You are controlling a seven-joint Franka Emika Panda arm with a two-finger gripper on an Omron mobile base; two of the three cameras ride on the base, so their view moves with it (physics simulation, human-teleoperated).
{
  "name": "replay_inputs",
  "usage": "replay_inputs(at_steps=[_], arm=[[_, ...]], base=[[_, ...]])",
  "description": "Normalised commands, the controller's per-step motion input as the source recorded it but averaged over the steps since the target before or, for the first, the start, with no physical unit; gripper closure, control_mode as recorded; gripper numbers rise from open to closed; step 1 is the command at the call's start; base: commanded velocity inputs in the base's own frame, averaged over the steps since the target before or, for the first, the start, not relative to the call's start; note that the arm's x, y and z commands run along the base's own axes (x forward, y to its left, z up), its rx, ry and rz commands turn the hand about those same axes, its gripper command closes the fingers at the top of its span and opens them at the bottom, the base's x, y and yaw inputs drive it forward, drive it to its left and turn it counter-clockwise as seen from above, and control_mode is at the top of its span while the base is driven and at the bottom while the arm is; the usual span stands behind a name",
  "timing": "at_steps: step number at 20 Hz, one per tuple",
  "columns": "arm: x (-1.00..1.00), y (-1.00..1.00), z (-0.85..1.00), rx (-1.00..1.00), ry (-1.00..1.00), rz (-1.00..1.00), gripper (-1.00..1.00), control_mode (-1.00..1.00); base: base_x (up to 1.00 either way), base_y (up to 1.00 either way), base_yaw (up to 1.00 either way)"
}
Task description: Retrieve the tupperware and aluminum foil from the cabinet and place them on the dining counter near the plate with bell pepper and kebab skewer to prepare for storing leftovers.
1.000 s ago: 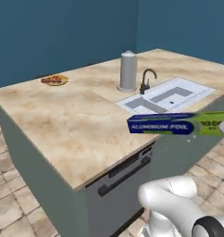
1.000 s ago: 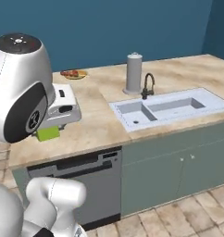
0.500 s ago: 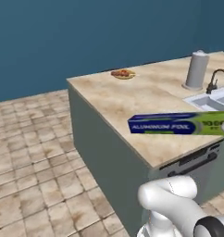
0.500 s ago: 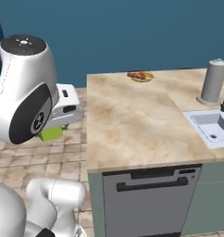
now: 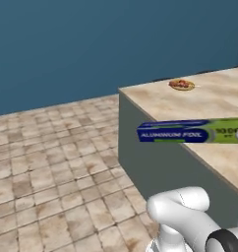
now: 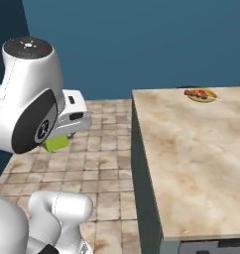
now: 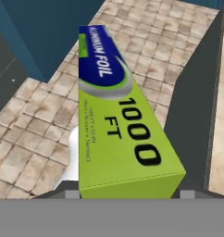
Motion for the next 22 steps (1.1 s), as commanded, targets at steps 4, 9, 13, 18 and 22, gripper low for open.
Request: replay_inputs(at_steps=[4, 9, 13, 18, 22], arm=[[0.00, 0.00, 0.00, 0.00, 0.00, 0.00, 1.00, 1.00], [0.00, 0.00, 0.00, 0.00, 0.00, 0.00, 1.00, 1.00], [0.00, 0.00, 0.00, 0.00, 0.00, 0.00, 1.00, 1.00], [0.00, 0.00, 0.00, 0.00, 0.00, 0.00, 1.00, 1.00], [0.00, 0.00, 0.00, 0.00, 0.00, 0.00, 1.00, 1.00]], base=[[1.00, 0.98, 0.01], [1.00, 0.62, -0.15], [1.00, 0.62, -0.33], [1.00, 0.79, -0.42], [1.00, 1.00, -0.42]])
